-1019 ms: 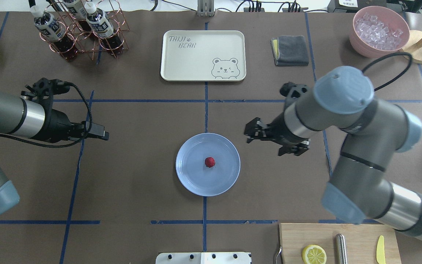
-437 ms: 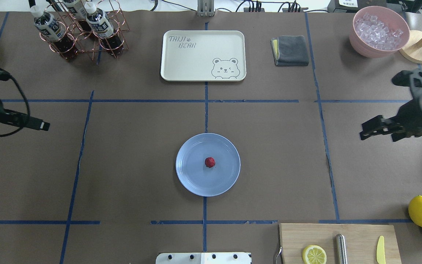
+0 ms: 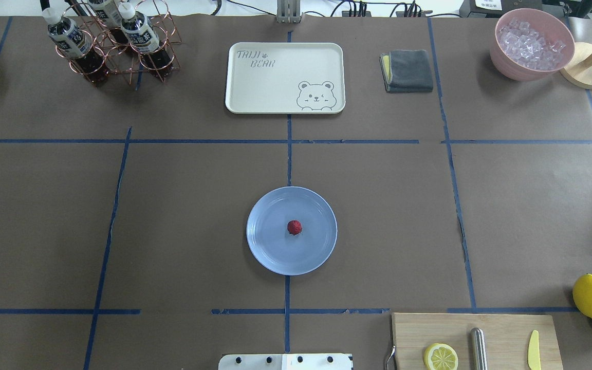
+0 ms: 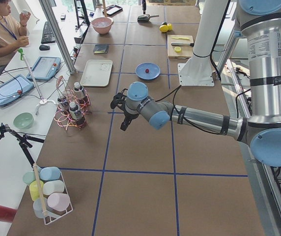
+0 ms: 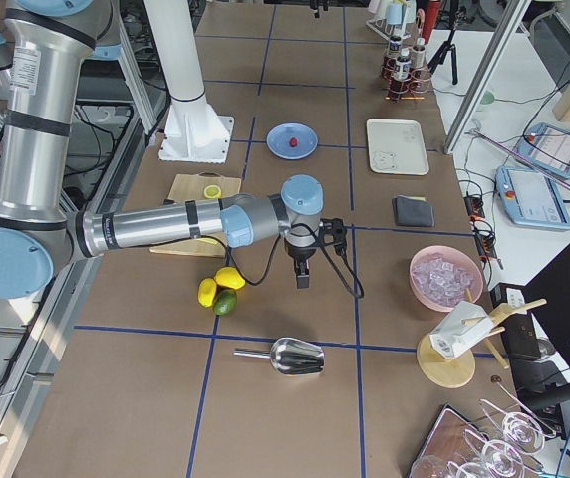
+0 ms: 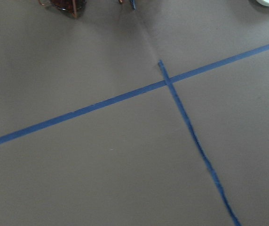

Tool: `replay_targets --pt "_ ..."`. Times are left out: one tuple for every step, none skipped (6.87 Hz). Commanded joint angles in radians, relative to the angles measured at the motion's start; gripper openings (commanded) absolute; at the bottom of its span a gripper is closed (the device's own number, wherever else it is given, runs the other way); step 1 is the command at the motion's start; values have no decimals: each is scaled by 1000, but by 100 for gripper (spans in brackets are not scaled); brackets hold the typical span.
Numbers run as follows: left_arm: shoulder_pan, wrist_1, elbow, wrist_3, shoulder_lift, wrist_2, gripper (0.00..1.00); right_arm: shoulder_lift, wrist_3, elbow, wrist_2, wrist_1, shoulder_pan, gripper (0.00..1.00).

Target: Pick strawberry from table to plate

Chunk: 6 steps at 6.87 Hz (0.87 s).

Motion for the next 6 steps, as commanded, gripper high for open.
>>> replay_targets --pt "-179 377 11 304 -88 27 100 9 -131 -38 32 -100 116 100" --pt "-183 491 12 304 -121 52 100 8 -145 -38 32 -106 120 100" --pt "-184 519 9 301 -109 53 100 5 -144 -37 31 -100 120 100" --pt "-184 516 41 301 -101 50 100 8 -128 -40 28 -97 118 100" --pt "-183 512 82 306 -101 50 100 11 -128 -35 32 -100 118 100" --pt "-181 500 124 312 -103 44 100 11 -127 -37 34 -104 118 100"
